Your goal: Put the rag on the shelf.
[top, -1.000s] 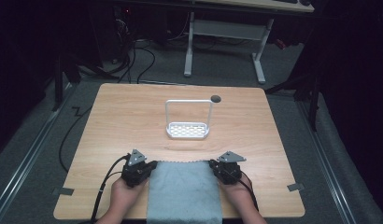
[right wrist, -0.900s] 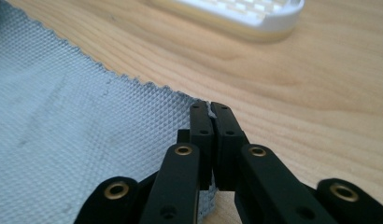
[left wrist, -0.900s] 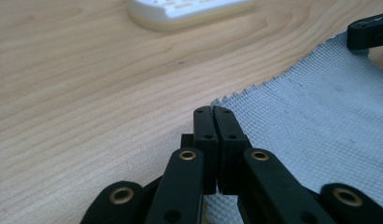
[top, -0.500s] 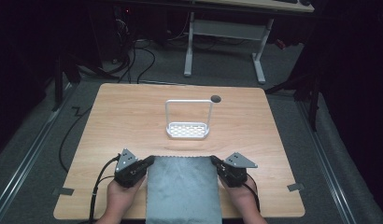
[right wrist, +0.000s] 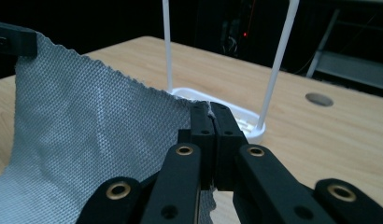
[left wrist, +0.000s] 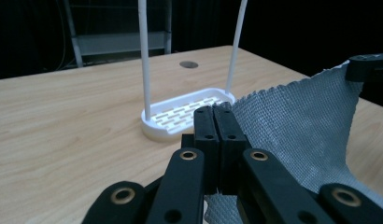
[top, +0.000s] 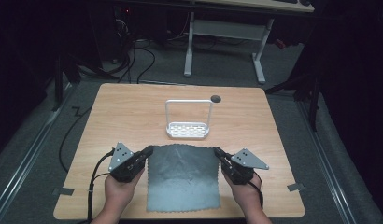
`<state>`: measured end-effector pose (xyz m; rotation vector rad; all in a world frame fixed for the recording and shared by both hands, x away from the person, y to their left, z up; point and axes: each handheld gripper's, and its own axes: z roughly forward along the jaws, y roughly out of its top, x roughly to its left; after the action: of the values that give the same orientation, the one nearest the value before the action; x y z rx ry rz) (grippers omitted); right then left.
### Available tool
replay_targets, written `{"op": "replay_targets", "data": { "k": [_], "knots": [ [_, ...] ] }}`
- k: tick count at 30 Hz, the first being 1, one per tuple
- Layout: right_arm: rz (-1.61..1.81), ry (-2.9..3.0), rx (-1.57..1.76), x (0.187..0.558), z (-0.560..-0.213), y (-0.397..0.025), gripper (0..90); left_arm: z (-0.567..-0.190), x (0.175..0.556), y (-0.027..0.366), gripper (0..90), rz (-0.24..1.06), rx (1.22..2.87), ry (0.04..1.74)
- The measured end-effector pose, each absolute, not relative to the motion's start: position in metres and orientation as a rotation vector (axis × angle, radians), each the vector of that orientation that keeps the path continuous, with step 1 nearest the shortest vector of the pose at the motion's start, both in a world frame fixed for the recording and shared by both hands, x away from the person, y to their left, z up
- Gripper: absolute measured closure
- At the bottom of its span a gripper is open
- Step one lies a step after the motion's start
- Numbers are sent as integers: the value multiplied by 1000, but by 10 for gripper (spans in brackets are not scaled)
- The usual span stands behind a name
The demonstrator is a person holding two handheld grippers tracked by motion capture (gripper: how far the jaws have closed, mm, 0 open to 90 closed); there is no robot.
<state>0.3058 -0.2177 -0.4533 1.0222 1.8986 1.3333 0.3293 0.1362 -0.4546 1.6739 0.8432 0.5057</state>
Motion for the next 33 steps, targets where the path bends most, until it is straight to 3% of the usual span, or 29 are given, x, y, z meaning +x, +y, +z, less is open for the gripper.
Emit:
{"op": "replay_targets", "data": {
  "k": [22, 33],
  "knots": [
    [1427, 1688, 959, 324, -385, -230, 898, -390, 364, 128, 896, 587, 1558, 738],
    [1445, 1645, 979, 357, -364, -234, 898, -365, 403, 122, 896, 634, 1568, 715]
  ]
}}
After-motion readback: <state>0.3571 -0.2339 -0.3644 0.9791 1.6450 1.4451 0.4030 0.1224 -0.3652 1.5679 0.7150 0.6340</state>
